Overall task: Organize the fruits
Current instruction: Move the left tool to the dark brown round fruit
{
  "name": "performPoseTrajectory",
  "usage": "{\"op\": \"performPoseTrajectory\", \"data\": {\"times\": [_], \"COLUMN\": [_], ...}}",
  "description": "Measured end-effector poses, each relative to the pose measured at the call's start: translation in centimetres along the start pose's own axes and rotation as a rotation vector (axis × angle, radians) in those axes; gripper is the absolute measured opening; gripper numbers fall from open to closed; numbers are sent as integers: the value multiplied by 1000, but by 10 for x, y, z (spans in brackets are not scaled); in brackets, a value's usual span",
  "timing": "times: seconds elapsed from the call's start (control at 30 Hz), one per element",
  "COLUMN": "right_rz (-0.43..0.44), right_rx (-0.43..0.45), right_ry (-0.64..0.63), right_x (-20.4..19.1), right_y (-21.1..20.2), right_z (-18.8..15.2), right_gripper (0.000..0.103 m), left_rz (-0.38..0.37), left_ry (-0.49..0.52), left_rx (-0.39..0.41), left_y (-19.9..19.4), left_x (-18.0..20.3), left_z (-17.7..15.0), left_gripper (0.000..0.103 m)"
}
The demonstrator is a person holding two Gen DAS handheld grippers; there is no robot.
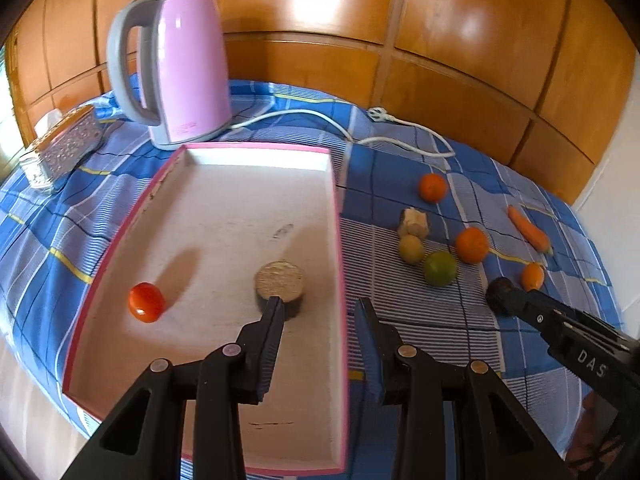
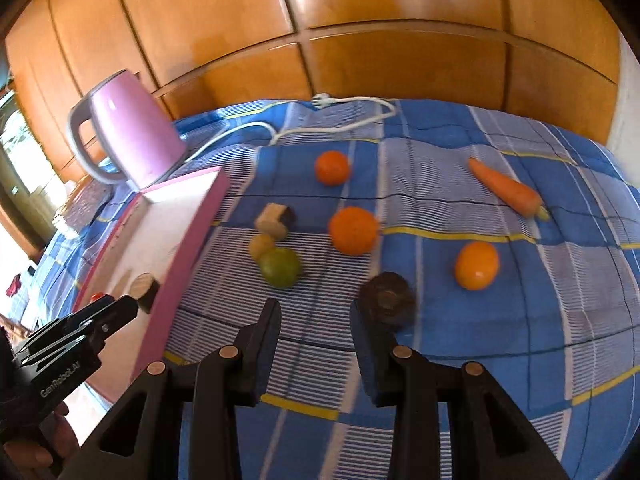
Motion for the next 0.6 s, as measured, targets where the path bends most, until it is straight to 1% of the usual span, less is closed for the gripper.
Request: {"op": "performPoseTrajectory", "data": {"times": [0.33, 0.6], "right_rz": [-69, -104], "right_rx": [-10, -7], "right_ry": [86, 119], "right_x": [42, 62], "right_y": [0, -1], "right_z": [-6, -8], "right_gripper": [36, 36], "left_rz": [-20, -33], "left_ry": [49, 90], "left_rx": [-32, -33], "left_y": [11, 14], "left_x": [23, 36], "left_z": [-4, -4], "left_gripper": [37, 37]}}
Point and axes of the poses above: each gripper's, at about its wrist camera, not at the fingertips, and y roughly the way its jaws point, x to its right, z to its top, the point moved 2 cm from there along y, roughly the way its jaws point, and after that the axes turned 8 degrees about -z, right-handed, at the moved point
